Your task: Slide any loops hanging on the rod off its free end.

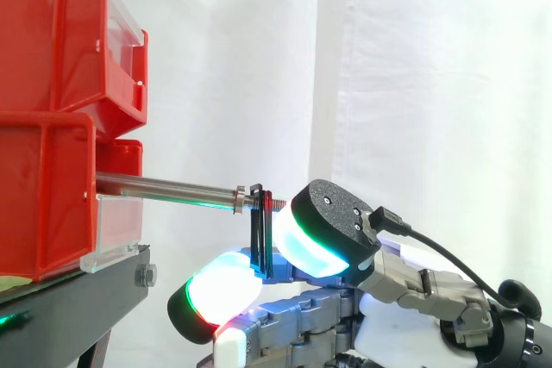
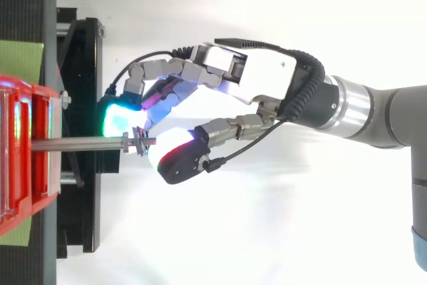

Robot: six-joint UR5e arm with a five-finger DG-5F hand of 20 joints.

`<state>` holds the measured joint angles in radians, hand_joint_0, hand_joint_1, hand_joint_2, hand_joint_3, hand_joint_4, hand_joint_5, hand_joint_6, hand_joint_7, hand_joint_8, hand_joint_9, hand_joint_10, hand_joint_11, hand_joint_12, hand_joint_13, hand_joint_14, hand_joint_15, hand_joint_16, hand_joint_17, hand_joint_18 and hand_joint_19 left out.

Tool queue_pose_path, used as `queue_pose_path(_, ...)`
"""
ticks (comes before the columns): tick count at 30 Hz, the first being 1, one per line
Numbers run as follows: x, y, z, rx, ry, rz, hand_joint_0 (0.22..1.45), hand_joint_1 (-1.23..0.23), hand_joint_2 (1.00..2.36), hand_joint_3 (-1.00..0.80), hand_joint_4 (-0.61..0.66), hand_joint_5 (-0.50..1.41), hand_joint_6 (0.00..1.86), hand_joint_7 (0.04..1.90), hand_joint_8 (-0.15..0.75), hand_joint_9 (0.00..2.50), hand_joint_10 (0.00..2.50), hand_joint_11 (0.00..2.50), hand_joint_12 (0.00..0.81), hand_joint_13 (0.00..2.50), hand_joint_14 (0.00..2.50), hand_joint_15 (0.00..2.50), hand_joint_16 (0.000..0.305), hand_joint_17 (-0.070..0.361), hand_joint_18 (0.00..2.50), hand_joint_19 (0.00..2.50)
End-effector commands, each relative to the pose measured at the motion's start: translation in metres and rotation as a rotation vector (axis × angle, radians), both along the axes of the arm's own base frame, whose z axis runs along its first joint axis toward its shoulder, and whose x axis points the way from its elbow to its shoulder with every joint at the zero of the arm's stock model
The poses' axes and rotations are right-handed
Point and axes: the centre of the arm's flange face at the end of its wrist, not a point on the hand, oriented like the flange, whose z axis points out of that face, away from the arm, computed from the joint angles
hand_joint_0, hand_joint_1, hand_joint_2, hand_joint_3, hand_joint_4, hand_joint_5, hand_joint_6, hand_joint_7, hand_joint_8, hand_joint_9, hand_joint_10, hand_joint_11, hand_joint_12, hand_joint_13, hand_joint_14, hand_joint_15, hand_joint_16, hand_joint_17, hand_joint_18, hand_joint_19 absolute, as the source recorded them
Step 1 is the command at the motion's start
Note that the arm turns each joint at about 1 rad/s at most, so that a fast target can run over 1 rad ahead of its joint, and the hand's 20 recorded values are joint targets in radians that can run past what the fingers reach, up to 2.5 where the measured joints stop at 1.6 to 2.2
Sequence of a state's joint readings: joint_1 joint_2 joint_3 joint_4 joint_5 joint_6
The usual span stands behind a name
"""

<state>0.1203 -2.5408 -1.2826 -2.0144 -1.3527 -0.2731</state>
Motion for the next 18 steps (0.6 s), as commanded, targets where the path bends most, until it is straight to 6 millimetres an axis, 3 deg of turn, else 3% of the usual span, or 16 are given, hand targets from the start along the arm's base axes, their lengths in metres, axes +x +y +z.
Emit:
queue_pose_path(1,0.001,-0.002,0.002,-0.004,-0.003,0.005,0.61,-0.65,1.01,-0.31,0.26,-0.08,0.50,1.35,0.318,0.97,0.01,0.34,0.307,0.90,0.01,0.28,0.041,0.092,0.79,0.40)
queue_pose_path(8,0.001,-0.003,0.005,-0.004,-0.008,0.008,0.61,-0.68,1.01,-0.28,0.24,-0.09,0.53,1.37,0.318,0.97,0.01,0.37,0.310,0.90,0.01,0.28,0.041,0.092,0.79,0.40)
queue_pose_path(18,0.001,-0.003,0.015,-0.004,-0.006,0.008,0.60,-0.72,1.01,-0.20,0.26,-0.13,0.68,1.16,0.347,0.97,0.01,0.42,0.337,0.92,0.01,0.27,0.046,0.104,0.84,0.37)
